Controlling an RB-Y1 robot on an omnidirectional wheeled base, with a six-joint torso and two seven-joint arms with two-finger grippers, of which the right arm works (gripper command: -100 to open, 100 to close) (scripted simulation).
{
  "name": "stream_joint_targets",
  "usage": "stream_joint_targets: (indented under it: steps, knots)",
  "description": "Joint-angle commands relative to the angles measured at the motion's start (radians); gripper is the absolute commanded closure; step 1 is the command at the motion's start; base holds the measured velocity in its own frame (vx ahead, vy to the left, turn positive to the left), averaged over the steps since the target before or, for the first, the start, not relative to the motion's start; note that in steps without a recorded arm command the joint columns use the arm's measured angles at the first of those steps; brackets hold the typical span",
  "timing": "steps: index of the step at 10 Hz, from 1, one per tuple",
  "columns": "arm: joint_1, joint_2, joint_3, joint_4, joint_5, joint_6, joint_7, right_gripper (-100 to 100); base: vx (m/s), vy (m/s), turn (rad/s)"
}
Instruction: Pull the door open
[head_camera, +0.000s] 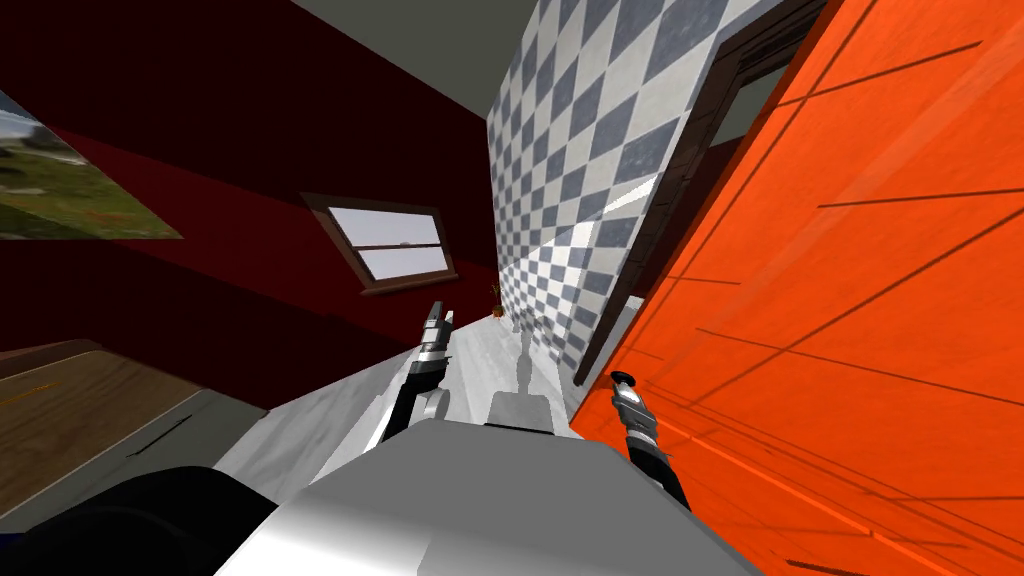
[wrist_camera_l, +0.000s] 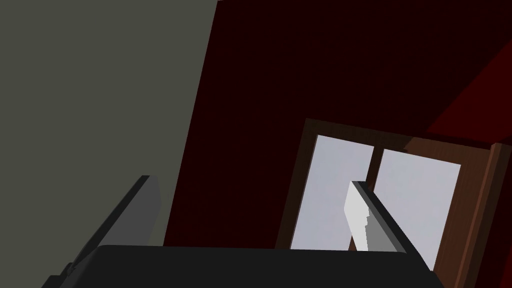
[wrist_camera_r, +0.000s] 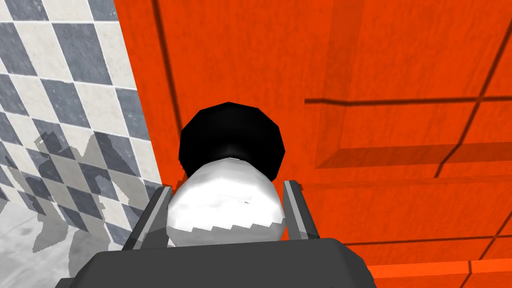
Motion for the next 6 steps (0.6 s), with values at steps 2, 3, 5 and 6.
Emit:
stream_joint_targets:
  steps: [2, 3, 5, 6]
  knots:
    - [0.012, -0.013, 0.029, -0.014, 0.016, -0.01, -0.018, 100, -0.198, -0.015, 0.064]
    - [0.019, -0.022, 0.047, -0.023, 0.026, -0.017, -0.029, 100, -0.239, -0.037, 0.08]
    - [0.032, -0.036, 0.078, -0.038, 0.044, -0.028, -0.048, 100, -0.253, -0.005, 0.07]
    - [0.036, -0.042, 0.09, -0.043, 0.05, -0.032, -0.055, 100, -0.239, -0.007, 0.051]
